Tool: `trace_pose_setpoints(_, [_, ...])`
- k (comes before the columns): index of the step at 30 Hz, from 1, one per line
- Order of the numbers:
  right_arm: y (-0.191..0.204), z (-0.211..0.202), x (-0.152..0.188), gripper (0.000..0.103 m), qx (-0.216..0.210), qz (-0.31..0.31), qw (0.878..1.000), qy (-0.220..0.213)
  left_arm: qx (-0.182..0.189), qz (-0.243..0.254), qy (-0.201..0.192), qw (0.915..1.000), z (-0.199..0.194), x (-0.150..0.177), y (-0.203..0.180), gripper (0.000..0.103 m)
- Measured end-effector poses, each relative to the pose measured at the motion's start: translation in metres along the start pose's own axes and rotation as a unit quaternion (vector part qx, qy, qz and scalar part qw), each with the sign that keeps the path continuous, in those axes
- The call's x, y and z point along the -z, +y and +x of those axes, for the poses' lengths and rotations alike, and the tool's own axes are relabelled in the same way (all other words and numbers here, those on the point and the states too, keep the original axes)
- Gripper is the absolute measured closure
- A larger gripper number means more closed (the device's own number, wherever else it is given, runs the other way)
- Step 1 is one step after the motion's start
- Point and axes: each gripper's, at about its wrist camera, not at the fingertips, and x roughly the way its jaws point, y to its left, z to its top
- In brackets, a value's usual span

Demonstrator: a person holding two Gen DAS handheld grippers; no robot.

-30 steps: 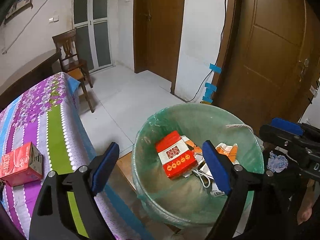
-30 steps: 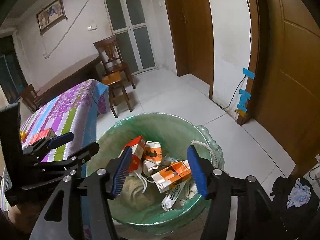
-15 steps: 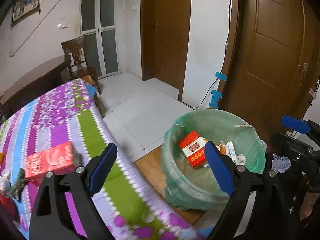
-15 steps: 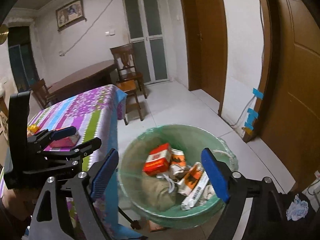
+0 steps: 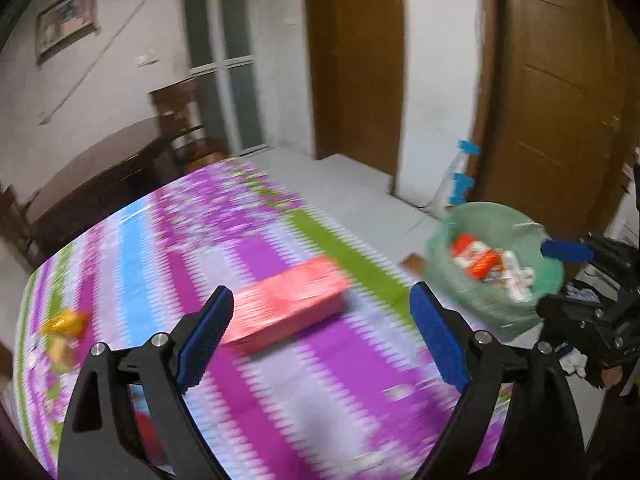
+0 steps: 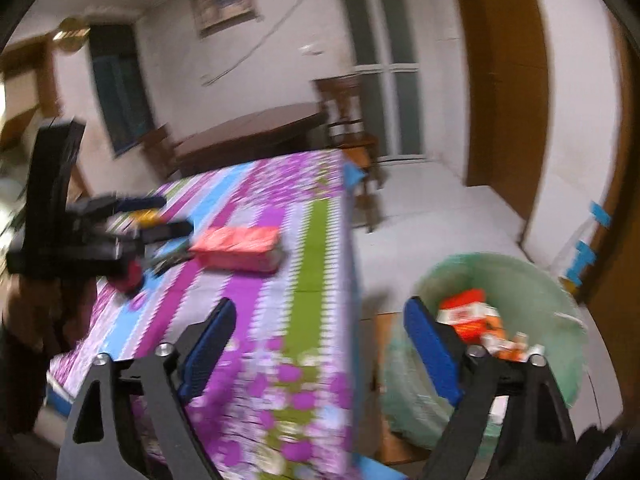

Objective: Collect trash
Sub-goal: 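Move both tools back over the table toward the cloth and plastic lid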

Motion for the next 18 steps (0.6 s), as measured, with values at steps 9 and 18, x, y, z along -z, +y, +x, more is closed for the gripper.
trace_pose_setpoints(9, [0.089, 0.062, -0.027, 0.037, -0.080, -0.038, 0.996, 0.033, 0.008, -0.066, 0.119, 0.9907, -0.003, 0.013, 0.159, 0.017])
trace_pose_setpoints(18, [0.132, 0.120, -0.040, 0.037, -0.104, -0.044, 0.992, 0.060, 0.137, -0.107, 0.260, 0.9497, 0.077, 0.021, 0.216, 0.017])
